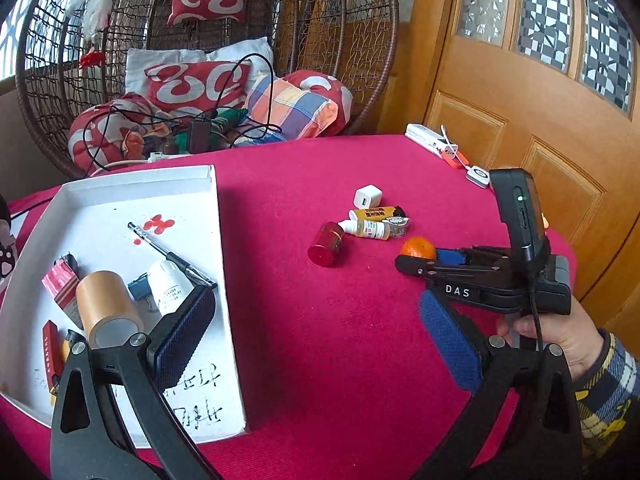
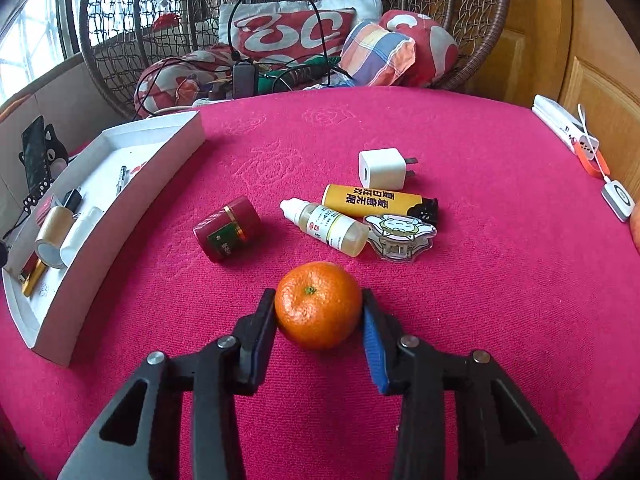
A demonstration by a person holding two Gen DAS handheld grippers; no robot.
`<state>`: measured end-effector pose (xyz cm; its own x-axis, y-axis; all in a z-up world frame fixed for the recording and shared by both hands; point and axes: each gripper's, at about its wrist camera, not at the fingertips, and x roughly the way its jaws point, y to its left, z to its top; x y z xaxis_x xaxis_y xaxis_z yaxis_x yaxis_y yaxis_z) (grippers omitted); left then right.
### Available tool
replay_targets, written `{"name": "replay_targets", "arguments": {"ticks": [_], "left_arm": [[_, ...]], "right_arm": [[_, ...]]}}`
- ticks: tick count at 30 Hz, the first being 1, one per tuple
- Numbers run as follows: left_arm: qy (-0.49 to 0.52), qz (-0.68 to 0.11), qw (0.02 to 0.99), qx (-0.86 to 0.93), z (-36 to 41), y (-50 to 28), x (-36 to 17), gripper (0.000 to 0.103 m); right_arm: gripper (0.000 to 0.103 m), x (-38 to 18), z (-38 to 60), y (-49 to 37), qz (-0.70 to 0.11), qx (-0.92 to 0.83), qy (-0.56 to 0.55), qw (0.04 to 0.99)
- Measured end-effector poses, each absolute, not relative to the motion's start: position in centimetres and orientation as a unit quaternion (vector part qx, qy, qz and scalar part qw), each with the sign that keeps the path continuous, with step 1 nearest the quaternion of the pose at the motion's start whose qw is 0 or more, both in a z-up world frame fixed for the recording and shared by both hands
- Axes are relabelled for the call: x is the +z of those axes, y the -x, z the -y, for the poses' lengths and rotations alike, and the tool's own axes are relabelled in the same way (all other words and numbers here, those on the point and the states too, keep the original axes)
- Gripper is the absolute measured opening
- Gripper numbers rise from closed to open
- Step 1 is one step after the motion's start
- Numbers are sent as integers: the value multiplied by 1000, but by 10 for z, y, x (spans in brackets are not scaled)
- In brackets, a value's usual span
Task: Organize rigid objects
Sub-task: 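Grasp the red cylinder with the left tool while the right tool grasps the orange, then carry the red cylinder and orange toward the white tray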
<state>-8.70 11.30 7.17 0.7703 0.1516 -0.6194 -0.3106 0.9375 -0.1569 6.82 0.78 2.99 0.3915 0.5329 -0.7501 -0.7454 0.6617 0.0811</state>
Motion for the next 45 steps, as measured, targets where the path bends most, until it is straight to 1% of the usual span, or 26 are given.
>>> {"name": "replay_targets", "arguments": {"ticks": [5, 8, 9, 10, 12, 14, 16, 17, 18, 19, 20, 24, 26, 31, 36, 41, 45], "left_arm": [[107, -367, 917, 116, -109, 22, 57, 102], [81, -392, 907, 127, -113, -15, 45, 83], [84, -405, 901, 130, -119, -25, 39, 73], [94, -417, 895, 130, -125, -34, 34, 67], [116, -432, 885, 128, -134, -44, 25, 64], [113, -436, 883, 131, -137, -48, 21, 62], [99, -443, 881, 131, -133, -53, 17, 48], [93, -448, 880, 127, -130, -55, 15, 45], [84, -452, 879, 124, -127, -56, 13, 39], [68, -445, 885, 122, -123, -56, 13, 32], [59, -442, 888, 113, -119, -55, 13, 29], [57, -423, 898, 106, -111, -46, 14, 29], [55, -399, 908, 112, -105, -31, 19, 29], [79, -339, 931, 109, -89, 12, 38, 29], [67, -296, 946, 114, -78, 42, 64, 29], [72, -266, 953, 123, -79, 66, 82, 29], [82, -253, 954, 137, -88, 80, 90, 29]], "right_arm": [[40, 33, 66, -94, -402, 352, 43, 844], [40, 30, 97, -108, -418, 350, -22, 838], [40, 29, 101, -110, -420, 354, -34, 835], [40, 30, 100, -109, -421, 356, -38, 833], [40, 31, 91, -108, -422, 365, -41, 829], [40, 31, 85, -108, -425, 376, -47, 822], [40, 30, 82, -107, -426, 384, -52, 818], [40, 30, 82, -108, -427, 387, -55, 815], [40, 29, 82, -109, -428, 389, -59, 814], [40, 29, 82, -110, -428, 391, -62, 812], [40, 29, 84, -112, -429, 394, -67, 810], [40, 28, 87, -114, -430, 392, -80, 809], [40, 30, 88, -112, -424, 385, -79, 816], [40, 34, 92, -108, -407, 371, -78, 831], [40, 41, 90, -101, -385, 371, -64, 843], [40, 50, 93, -89, -351, 369, -53, 859], [40, 57, 94, -80, -343, 369, -49, 862]]}}
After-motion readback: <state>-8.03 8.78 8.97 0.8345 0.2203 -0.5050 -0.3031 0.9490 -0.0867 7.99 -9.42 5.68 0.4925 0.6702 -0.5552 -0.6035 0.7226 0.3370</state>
